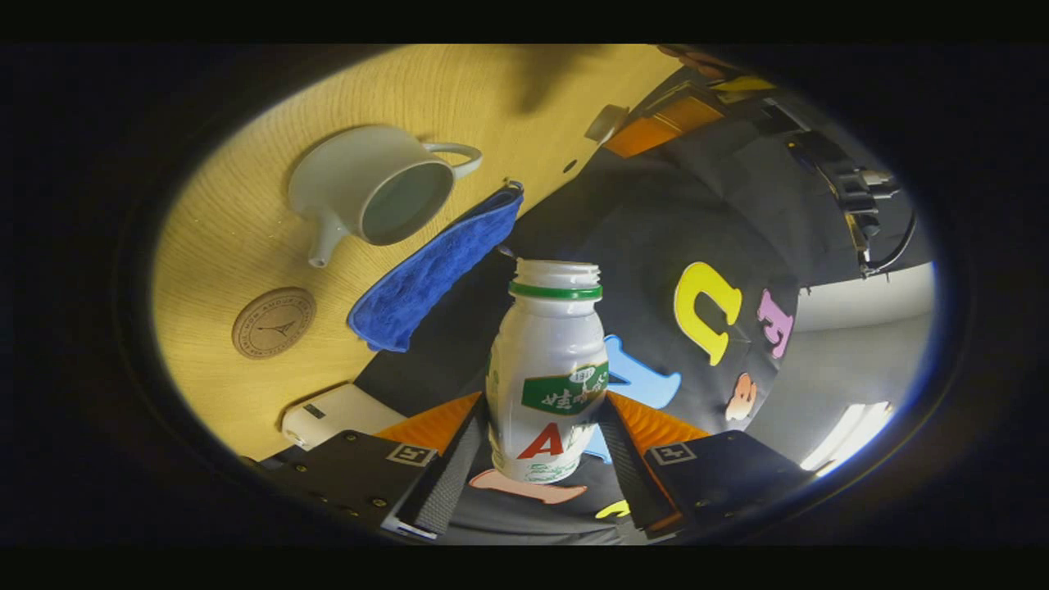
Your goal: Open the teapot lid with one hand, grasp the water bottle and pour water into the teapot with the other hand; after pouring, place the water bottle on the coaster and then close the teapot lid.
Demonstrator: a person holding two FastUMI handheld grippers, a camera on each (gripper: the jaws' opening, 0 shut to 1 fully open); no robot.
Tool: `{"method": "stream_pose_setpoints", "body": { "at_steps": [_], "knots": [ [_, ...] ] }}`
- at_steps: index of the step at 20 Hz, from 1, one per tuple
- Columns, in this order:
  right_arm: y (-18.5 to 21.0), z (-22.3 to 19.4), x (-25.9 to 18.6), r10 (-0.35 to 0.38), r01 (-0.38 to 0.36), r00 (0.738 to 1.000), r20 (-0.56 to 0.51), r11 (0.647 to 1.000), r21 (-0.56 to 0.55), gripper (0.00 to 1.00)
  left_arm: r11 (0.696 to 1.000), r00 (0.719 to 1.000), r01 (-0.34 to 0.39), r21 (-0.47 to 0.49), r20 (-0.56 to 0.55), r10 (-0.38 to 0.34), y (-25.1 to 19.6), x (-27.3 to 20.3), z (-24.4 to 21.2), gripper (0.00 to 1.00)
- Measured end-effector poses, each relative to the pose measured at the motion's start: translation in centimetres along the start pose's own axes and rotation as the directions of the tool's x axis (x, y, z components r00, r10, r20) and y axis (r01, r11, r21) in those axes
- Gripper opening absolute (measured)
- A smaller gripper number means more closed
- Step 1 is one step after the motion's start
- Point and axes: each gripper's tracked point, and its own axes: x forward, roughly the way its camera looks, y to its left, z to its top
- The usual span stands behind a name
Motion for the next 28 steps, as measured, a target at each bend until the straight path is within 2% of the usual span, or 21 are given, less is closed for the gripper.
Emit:
{"method": "stream_pose_setpoints", "body": {
  "at_steps": [1, 3, 5, 7, 9, 13, 17, 18, 22, 25, 26, 28],
  "knots": [
    [0.4, -0.1, 0.1, 0.017, -0.016, 1.000, -0.005, 0.999, 0.042, 0.79, 1.000, 1.000, 0.000, -0.002, 0.000, 0.000, 0.0, 0.0, -0.1, 0.15],
    [0.9, -0.4, 0.3, 0.052, -0.049, 0.998, -0.017, 0.988, 0.143, 0.79, 1.000, 1.000, 0.003, -0.007, -0.004, -0.003, -0.1, 0.0, -0.2, 0.11],
    [1.8, -0.8, 0.1, 0.082, -0.068, 0.996, -0.041, 0.961, 0.268, 0.79, 1.000, 1.000, 0.003, -0.006, -0.006, -0.003, -0.1, 0.0, -0.2, 0.15],
    [3.0, -0.8, -0.1, 0.118, -0.082, 0.991, -0.067, 0.911, 0.404, 0.80, 1.000, 1.000, 0.004, -0.008, -0.004, -0.004, -0.1, 0.0, -0.2, 0.11],
    [3.6, -0.8, -0.8, 0.140, -0.070, 0.986, -0.090, 0.839, 0.539, 0.79, 1.000, 1.000, 0.007, -0.012, -0.004, -0.007, -0.2, 0.0, -0.2, 0.15],
    [3.0, -0.9, -1.9, 0.163, -0.017, 0.980, -0.111, 0.628, 0.778, 0.80, 1.000, 1.000, 0.009, -0.003, 0.000, -0.009, -0.2, 0.0, 0.0, 0.12],
    [2.0, -2.0, -2.4, 0.178, 0.056, 0.975, -0.136, 0.393, 0.918, 0.80, 1.000, 1.000, 0.014, 0.015, -0.002, -0.014, -0.6, 0.1, -0.3, 0.12],
    [1.7, -2.2, -2.6, 0.186, 0.071, 0.973, -0.140, 0.335, 0.940, 0.80, 1.000, 1.000, 0.014, 0.020, -0.004, -0.014, -0.7, 0.1, -0.3, 0.15],
    [2.1, -3.3, -2.7, 0.216, 0.137, 0.963, -0.159, 0.110, 0.984, 0.80, 0.999, 1.000, 0.022, 0.036, -0.001, -0.022, -1.2, 0.1, -0.2, 0.15],
    [2.2, -2.9, -2.5, 0.227, 0.173, 0.963, -0.146, -0.105, 0.979, 0.80, 0.998, 1.000, 0.028, 0.051, 0.003, -0.028, -1.7, 0.2, -0.4, 0.15],
    [1.6, -3.0, -2.3, 0.224, 0.190, 0.963, -0.150, -0.167, 0.968, 0.80, 0.998, 0.999, 0.031, 0.058, 0.005, -0.031, -1.9, 0.2, -0.4, 0.12],
    [1.0, -2.8, -1.9, 0.218, 0.219, 0.963, -0.160, -0.280, 0.935, 0.79, 0.997, 0.999, 0.040, 0.069, 0.008, -0.040, -2.3, 0.3, -0.4, 0.12]
  ]
}}
